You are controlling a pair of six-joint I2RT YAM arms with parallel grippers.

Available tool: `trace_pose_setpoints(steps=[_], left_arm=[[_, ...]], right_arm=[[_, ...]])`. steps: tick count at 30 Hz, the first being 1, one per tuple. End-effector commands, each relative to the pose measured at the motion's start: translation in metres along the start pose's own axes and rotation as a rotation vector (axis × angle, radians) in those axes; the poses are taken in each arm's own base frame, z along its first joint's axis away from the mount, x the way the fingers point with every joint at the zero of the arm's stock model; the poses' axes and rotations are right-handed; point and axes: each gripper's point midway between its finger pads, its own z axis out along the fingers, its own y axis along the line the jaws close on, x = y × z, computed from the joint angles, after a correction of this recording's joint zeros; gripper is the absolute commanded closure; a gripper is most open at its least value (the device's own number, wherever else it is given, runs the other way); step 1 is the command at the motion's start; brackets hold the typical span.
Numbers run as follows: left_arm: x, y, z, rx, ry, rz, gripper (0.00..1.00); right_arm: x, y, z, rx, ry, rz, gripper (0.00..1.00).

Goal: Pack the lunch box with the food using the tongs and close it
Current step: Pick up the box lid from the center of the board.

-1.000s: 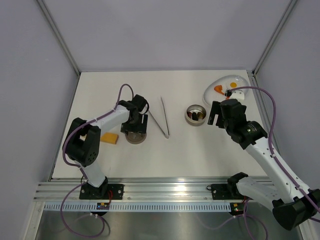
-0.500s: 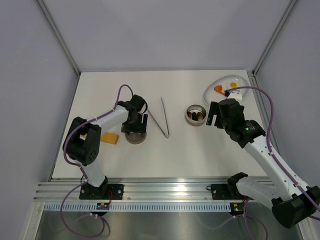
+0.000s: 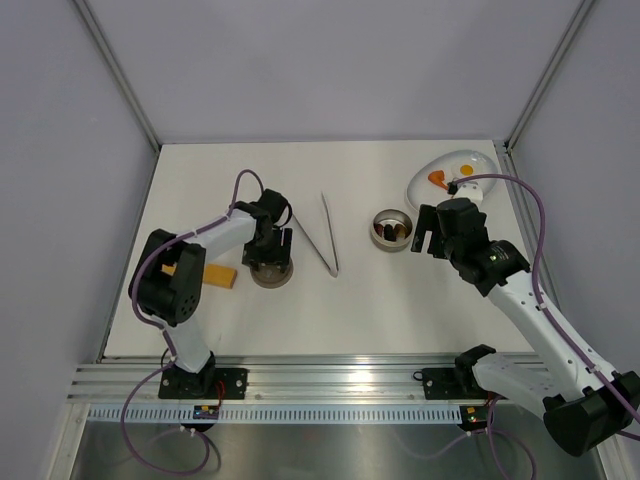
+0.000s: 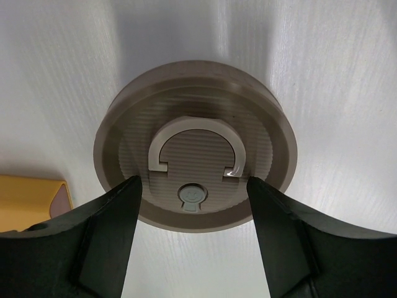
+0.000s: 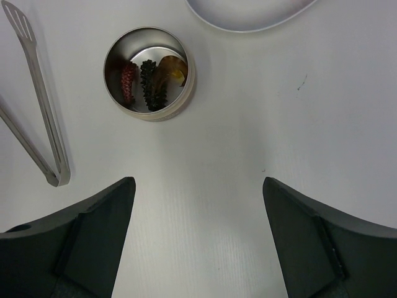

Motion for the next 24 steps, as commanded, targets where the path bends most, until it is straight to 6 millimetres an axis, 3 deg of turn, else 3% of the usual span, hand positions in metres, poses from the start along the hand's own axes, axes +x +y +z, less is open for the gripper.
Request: trace_pose_setpoints(steps=[1,11,16,21,24], left_arm=[[-0.01,-0.006,0.003,0.022,-0.021,0.002,0.28],[-0.013,-0.005,0.011,-0.001,-0.015,-0.019,0.34],[-0.013,-0.004,0.008,-0.006,-0.014,-0.02,0.43],[-0.027,-0.004,-0.021,-0.017,-0.096,-0.011,0.65],[-0.035,-0.009,-0.043,0.006,-0.144,-0.002,0.68]], right_arm=[[-0.001,0.004,-0.001,-0.015,-0.003,0.022,0.09],[0.004,0.005,0.002,-0.019,0.012,0.026,0.09],[0.005,0.005,0.002,-0.018,0.018,0.023,0.09],[0.006,0.006,0.004,-0.019,0.028,0.026,0.09],[0.01,0.006,0.008,-0.003,0.053,0.036,0.09]])
